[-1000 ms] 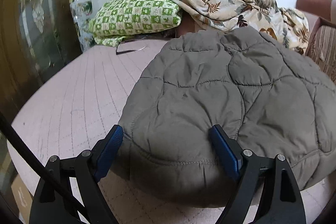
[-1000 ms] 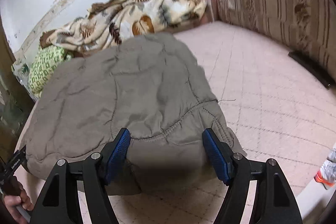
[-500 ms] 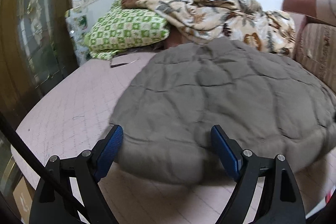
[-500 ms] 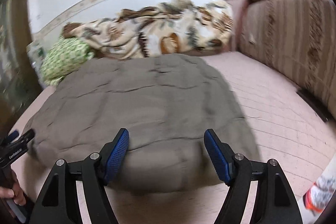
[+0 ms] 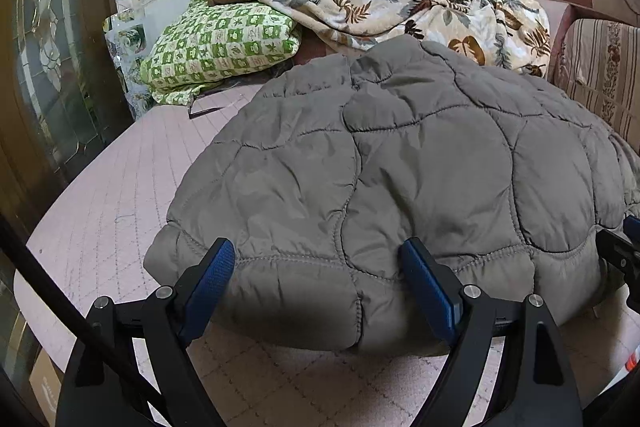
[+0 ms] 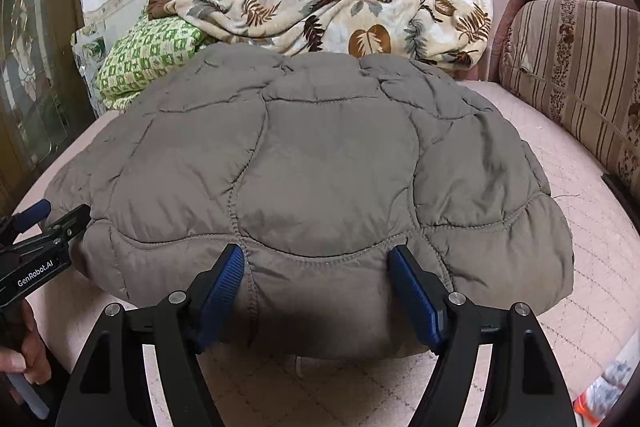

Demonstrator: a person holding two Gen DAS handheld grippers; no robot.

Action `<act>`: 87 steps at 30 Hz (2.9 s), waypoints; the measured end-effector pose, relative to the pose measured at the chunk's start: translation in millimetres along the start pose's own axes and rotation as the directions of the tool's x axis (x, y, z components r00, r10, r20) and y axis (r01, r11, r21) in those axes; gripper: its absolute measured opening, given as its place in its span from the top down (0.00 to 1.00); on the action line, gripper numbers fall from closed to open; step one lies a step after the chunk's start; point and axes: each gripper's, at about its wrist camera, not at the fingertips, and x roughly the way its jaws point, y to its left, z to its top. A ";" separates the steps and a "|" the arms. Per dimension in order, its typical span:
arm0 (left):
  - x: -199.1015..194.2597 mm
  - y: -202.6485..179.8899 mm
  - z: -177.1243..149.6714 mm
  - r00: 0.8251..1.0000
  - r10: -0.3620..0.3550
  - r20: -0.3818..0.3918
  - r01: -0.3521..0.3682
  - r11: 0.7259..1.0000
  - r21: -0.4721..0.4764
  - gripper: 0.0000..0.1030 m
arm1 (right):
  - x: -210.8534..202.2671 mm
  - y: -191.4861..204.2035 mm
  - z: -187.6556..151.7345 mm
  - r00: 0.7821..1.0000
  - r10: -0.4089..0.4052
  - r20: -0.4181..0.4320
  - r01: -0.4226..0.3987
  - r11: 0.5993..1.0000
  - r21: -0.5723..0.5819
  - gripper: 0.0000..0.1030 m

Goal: Fold large clothes

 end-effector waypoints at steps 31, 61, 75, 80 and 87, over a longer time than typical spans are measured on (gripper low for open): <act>-91.8 -12.1 0.8 0.995 -0.088 0.045 0.091 0.994 -0.059 0.17 | -112.0 18.1 -15.8 0.982 -0.054 0.179 0.036 0.994 0.098 0.12; -114.1 -14.4 -5.5 0.993 -0.095 0.071 0.099 0.993 -0.056 0.17 | -130.1 36.7 -20.4 0.976 -0.044 0.214 0.035 0.998 0.046 0.11; -109.1 -17.0 -8.0 0.995 -0.090 0.050 0.093 0.994 -0.051 0.14 | -121.1 29.2 -24.1 0.981 -0.050 0.188 0.041 0.998 0.054 0.11; -104.4 -16.7 -9.8 0.995 -0.090 0.036 0.092 0.994 -0.052 0.14 | -117.5 26.6 -25.7 0.983 -0.052 0.176 0.042 0.997 0.059 0.11; -99.5 -14.5 -12.0 0.995 -0.097 0.023 0.098 0.994 -0.056 0.13 | -115.2 24.7 -26.1 0.984 -0.057 0.171 0.047 0.997 0.062 0.11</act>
